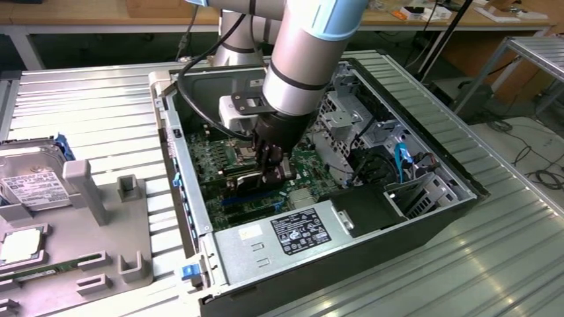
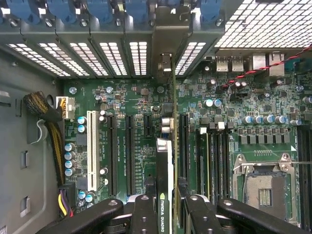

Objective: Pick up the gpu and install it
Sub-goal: 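Insert the gpu into the slot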

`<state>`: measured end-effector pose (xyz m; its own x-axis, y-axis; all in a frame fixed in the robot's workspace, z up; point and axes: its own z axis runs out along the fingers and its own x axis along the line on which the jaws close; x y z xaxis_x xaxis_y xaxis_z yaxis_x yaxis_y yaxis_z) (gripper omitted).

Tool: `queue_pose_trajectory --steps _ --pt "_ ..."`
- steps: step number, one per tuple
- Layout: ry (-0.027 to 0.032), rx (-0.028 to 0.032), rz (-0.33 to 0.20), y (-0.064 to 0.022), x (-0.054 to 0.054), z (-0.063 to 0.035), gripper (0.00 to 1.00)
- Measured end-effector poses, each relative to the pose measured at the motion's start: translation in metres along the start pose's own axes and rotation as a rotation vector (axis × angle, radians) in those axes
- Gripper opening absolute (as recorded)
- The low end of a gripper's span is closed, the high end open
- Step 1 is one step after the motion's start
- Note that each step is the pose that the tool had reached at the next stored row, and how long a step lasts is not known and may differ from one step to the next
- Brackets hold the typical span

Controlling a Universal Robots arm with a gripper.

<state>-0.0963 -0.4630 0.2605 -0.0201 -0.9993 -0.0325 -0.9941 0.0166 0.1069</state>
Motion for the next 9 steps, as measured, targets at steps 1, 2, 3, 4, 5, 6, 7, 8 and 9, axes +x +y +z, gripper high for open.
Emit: queue_pose_trajectory --steps 1,2,3,4,5,6,7,8,9 --pt "0.0003 -0.0002 0.000 0.0000 0.0000 -0.0002 0.27" --pt "0.0003 -0.0001 0.000 0.0000 0.0000 -0.0002 0.27" --pt "0.0004 -0.0002 0.000 0.0000 0.0000 -0.0002 0.27" --pt "0.0003 -0.0002 0.000 0.0000 0.0000 -0.0002 0.27" --pt "0.0004 -0.0002 0.000 0.0000 0.0000 -0.0002 0.27" --pt "0.0003 -0.0002 0.000 0.0000 0.0000 -0.0002 0.27" --pt "0.0006 -0.0003 0.000 0.0000 0.0000 -0.0002 0.27" --pt "0.0012 -0.0003 0.000 0.0000 0.0000 0.0000 0.27" --pt "0.0021 -0.0001 0.000 -0.0001 0.0000 0.0006 0.27"
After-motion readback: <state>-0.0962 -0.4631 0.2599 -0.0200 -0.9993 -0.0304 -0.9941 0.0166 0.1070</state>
